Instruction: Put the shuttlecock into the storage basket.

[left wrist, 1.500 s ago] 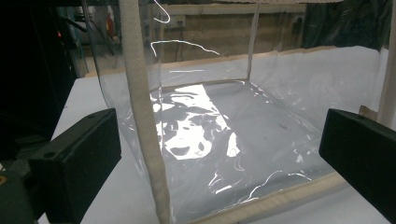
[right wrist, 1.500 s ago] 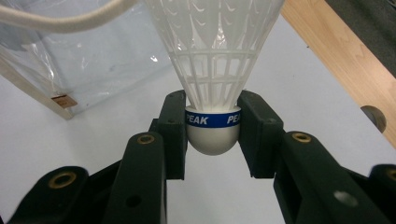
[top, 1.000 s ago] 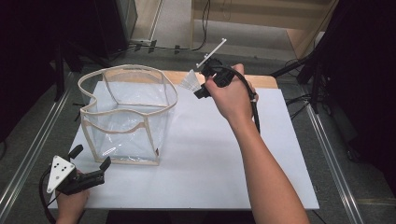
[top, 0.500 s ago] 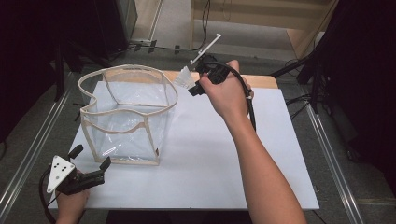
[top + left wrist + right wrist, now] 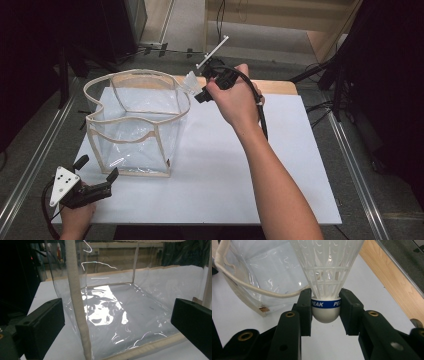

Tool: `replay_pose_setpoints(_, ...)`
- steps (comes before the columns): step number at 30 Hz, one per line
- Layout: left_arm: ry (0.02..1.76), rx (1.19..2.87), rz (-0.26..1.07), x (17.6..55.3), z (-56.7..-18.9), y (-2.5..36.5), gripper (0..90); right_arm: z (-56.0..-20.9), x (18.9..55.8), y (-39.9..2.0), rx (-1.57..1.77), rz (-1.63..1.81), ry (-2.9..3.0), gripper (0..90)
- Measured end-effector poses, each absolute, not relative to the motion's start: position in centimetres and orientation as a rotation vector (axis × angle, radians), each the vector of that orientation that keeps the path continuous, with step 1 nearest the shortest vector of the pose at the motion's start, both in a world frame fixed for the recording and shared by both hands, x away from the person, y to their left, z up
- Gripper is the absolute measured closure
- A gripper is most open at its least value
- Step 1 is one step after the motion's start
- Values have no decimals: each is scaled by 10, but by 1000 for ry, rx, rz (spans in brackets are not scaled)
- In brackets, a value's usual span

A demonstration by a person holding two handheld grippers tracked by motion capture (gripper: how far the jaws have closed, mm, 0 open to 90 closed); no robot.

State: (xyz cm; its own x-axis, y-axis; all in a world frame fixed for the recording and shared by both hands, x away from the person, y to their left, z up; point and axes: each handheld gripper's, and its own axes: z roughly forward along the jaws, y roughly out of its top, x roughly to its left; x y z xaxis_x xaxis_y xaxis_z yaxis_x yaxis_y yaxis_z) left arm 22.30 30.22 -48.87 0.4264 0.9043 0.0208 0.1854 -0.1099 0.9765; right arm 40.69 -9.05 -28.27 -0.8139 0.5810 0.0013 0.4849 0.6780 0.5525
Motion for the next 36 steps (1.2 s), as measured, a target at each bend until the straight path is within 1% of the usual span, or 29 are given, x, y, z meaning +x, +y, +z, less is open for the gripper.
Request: replay_pose_setpoints(36,983,1580,817,223,-488,303,0,-283,411,-42,792,862,2753,623)
